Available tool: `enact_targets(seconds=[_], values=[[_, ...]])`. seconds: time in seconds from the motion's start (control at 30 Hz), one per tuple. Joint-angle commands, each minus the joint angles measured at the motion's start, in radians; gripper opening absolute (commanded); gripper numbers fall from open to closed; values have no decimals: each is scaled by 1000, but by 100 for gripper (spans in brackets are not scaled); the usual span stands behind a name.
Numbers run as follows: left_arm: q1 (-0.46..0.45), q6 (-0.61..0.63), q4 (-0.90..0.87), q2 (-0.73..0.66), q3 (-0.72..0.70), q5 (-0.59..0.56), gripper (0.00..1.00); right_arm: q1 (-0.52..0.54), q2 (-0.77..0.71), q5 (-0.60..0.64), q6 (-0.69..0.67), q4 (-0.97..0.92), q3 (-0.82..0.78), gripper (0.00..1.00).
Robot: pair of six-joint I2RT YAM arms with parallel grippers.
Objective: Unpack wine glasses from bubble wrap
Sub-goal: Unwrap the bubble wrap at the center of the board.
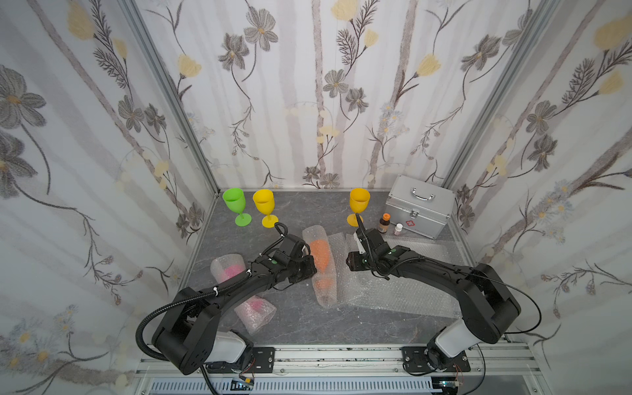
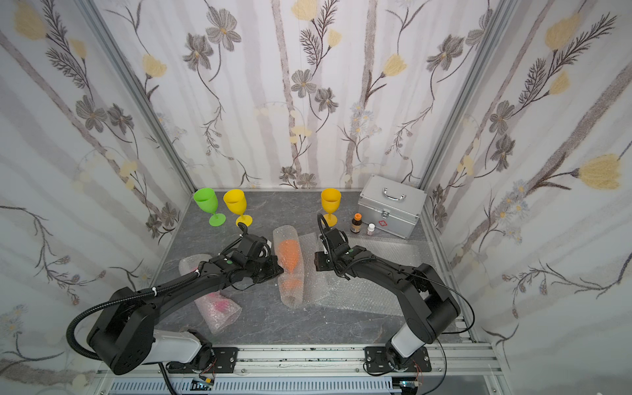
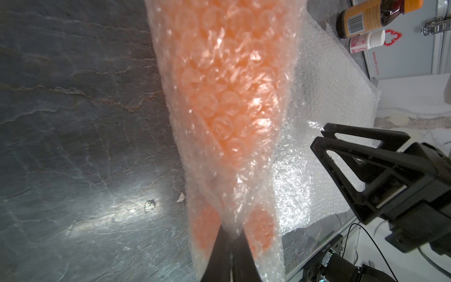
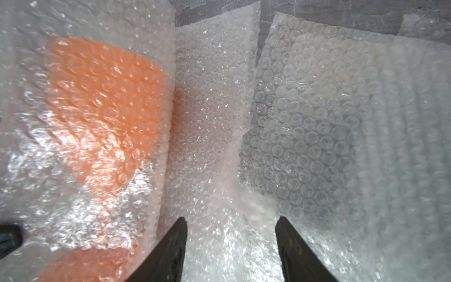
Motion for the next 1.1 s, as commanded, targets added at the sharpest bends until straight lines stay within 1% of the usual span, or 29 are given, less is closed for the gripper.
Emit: enact_targets(seconds=[0.0,0.07,0.17,0.3,0.4,0.6,0.73,0.8,0.9,1.0,1.07], values=[[7,10,-10,-16,-11,-3,4,-1,17,-58,-13,28,-16,59],[9,8,-8,-20,-19,-3,4,-1,16,-109,9,63,-34,58],[9,4,0,-26,-33,-5,4,3,15,-168,47,111,-62,54],[11,3,1,-35,-45,-11,4,24,19,-190,78,147,-89,45],[12,4,3,-39,-50,-15,4,35,38,-207,86,158,-97,42],[18,6,-5,-51,-64,-22,7,42,29,-196,98,164,-99,22],[28,-1,-17,-71,-79,-41,15,42,3,-182,98,156,-89,7],[38,-7,-28,-86,-87,-47,23,42,-19,-178,101,158,-89,3],[59,-11,-42,-102,-98,-49,36,43,-42,-178,102,138,-74,0],[83,-10,-64,-137,-102,-48,46,43,-74,-177,103,123,-63,0],[97,-9,-81,-149,-101,-47,51,43,-98,-177,104,114,-59,0]])
